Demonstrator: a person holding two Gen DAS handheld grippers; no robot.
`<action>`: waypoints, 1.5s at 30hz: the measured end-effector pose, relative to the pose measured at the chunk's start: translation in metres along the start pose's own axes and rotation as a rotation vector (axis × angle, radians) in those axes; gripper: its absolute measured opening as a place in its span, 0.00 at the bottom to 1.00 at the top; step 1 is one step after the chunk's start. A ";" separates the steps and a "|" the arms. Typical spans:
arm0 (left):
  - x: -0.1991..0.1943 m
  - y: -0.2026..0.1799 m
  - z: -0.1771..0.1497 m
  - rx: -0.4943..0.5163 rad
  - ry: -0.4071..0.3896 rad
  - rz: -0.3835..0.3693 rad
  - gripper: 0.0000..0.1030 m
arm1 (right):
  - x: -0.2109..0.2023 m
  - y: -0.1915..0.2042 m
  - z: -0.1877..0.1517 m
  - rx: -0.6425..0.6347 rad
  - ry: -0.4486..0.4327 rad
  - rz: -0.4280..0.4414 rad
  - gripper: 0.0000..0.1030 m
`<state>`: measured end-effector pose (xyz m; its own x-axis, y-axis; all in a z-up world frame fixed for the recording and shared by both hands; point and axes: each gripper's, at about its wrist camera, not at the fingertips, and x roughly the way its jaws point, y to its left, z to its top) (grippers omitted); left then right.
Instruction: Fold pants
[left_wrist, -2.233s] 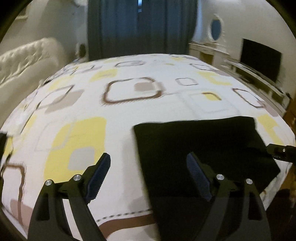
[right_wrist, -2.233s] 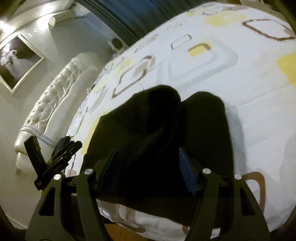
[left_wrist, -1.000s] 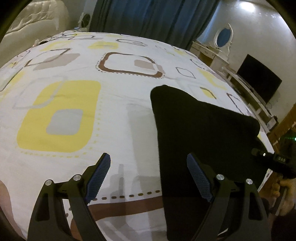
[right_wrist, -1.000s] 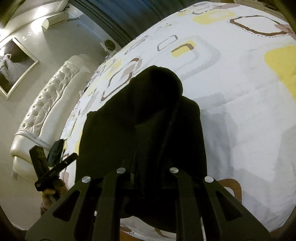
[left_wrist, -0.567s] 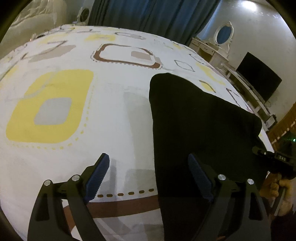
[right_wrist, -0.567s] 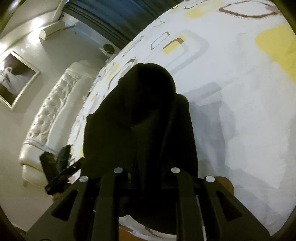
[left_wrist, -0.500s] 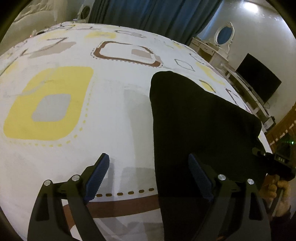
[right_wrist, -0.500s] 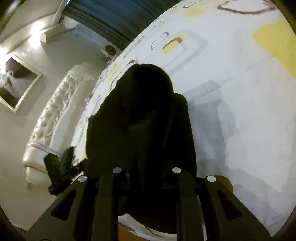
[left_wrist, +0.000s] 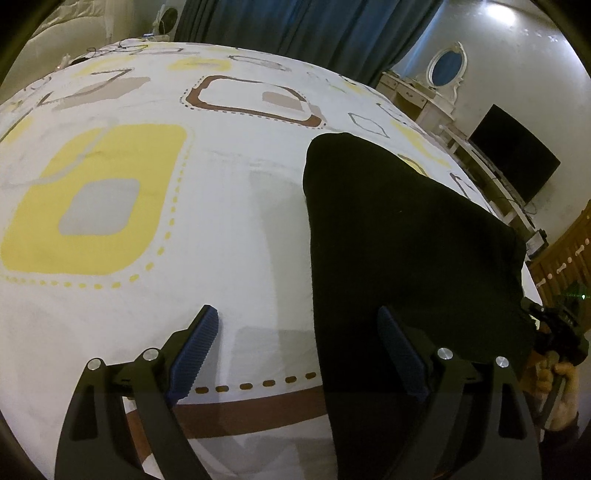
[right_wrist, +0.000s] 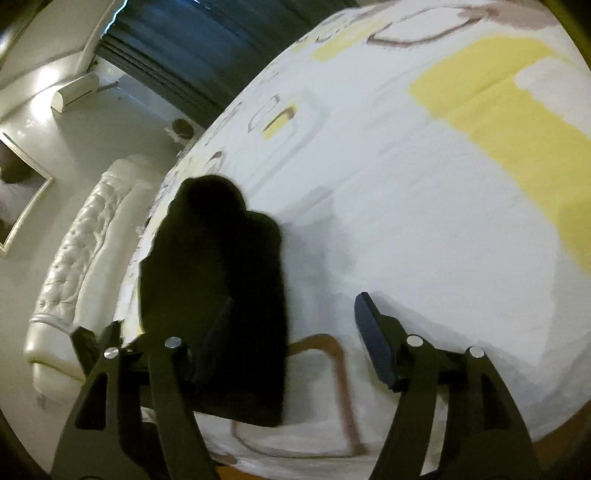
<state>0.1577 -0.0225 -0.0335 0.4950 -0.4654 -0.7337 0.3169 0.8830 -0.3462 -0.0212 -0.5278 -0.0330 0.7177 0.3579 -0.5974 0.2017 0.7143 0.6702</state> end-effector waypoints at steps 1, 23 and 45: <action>0.000 0.000 0.000 0.001 0.000 0.003 0.85 | -0.003 -0.003 0.000 0.018 -0.004 0.004 0.65; 0.004 0.046 0.018 -0.135 0.145 -0.312 0.85 | 0.011 -0.008 0.018 0.015 0.096 0.153 0.80; 0.044 0.022 0.032 -0.121 0.322 -0.633 0.85 | 0.040 0.003 0.044 -0.018 0.204 0.164 0.80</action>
<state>0.2129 -0.0253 -0.0547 -0.0231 -0.8654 -0.5006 0.3625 0.4594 -0.8109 0.0380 -0.5378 -0.0352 0.5905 0.5819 -0.5592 0.0810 0.6466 0.7585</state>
